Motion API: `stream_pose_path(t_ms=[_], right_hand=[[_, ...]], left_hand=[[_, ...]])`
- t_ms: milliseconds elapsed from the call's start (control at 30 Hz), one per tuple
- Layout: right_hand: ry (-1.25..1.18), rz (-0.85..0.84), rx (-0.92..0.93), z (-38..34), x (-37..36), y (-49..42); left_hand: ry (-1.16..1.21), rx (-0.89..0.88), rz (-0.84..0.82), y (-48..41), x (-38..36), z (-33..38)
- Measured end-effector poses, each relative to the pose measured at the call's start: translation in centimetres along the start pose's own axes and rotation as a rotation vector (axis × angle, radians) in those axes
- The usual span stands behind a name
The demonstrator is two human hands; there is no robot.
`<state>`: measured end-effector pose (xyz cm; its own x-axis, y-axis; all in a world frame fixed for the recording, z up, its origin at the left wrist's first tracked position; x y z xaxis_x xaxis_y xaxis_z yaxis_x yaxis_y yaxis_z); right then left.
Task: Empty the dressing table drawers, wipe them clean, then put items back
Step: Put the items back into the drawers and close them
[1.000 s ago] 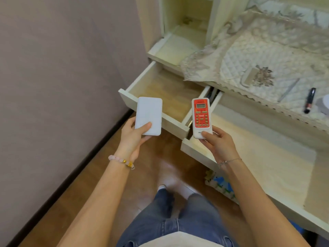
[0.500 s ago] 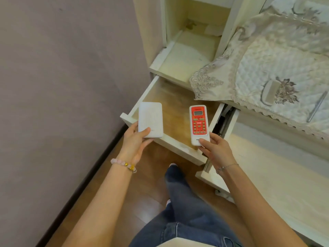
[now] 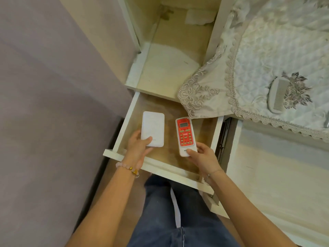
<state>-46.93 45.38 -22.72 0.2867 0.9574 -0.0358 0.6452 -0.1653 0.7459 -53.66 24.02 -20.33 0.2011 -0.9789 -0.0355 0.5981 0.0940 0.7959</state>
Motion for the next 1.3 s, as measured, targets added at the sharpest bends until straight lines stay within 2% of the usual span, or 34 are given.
stream_pose_path(t_ms=[300, 567, 700, 1034, 1300], right_hand=[[-0.129, 0.195, -0.132, 2.1, -1.7, -2.6], [-0.199, 0.314, -0.122, 2.8, -3.0, -4.2], [-0.179, 0.358, -0.092, 3.1, -3.3, -4.5], [-0.02, 0.442, -0.022, 2.8, -3.2, -4.8], [0.049, 0.463, -0.016, 3.1, -2.8, -4.6]], left_hand=[[-0.125, 0.142, -0.042, -6.2, 0.0, 0.5], [-0.182, 0.18, -0.072, -8.6, 0.3, -0.2], [-0.235, 0.143, -0.091, -9.3, 0.5, -0.2], [-0.634, -0.083, -0.06, -10.1, 0.1, 1.1], [-0.627, -0.051, 0.039, -9.7, 1.2, 0.8]])
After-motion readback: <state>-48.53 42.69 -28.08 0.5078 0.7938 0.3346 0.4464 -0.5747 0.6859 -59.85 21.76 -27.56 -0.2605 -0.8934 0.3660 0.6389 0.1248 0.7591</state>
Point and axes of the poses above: each hand's wrist, its own y-axis away from the middle knuckle, its own x-axis out of the back of the hand, z = x × y, the point moved 9 cm from there along -y, towards the middle knuckle, and after that the axes turned 4 degrees about x, right-handed, at the moved point
